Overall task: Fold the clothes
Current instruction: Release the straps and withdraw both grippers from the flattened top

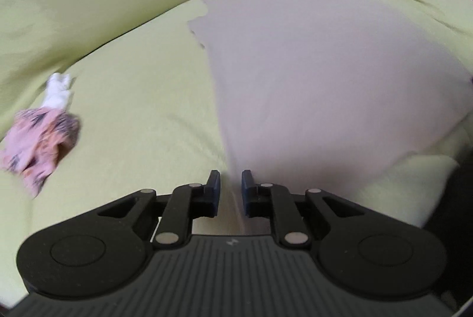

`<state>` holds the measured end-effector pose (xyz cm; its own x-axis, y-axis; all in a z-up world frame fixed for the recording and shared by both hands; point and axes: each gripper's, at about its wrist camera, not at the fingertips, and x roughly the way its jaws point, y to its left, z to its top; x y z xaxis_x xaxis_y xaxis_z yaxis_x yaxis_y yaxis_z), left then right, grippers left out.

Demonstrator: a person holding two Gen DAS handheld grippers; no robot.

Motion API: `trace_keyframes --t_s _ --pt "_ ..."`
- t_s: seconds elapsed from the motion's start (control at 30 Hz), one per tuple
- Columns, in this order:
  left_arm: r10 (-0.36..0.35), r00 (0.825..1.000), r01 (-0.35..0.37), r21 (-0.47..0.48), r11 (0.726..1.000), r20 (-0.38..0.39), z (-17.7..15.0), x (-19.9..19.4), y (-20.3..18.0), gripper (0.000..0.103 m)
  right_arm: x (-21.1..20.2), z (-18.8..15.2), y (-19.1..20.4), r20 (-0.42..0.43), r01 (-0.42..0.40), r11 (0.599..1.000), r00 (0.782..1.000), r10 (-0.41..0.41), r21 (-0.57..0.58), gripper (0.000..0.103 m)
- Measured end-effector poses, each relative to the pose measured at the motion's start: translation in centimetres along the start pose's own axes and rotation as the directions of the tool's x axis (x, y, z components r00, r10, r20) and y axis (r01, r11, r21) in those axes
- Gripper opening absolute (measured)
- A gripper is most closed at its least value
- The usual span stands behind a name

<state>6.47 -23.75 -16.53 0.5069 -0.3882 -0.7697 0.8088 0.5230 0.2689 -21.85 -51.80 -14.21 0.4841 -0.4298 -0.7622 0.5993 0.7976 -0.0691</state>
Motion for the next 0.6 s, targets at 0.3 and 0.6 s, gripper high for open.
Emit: trace_keyframes --t_s 0.3,0.6 --pt "-0.077 0.993 0.062 -0.167 0.984 -0.086 2.8 1.8 -4.7 0.030 1.4 -0.5 5.6 0.023 -0.123 0.992 0.992 0.124 -0.037 0.037" --pt "-0.073 0.984 0.023 -0.295 0.955 -0.159 0.0 -3.0 -5.2 0.031 -2.5 -4.1 2.3 -0.029 -0.099 0.987 0.994 0.103 0.126 0.046"
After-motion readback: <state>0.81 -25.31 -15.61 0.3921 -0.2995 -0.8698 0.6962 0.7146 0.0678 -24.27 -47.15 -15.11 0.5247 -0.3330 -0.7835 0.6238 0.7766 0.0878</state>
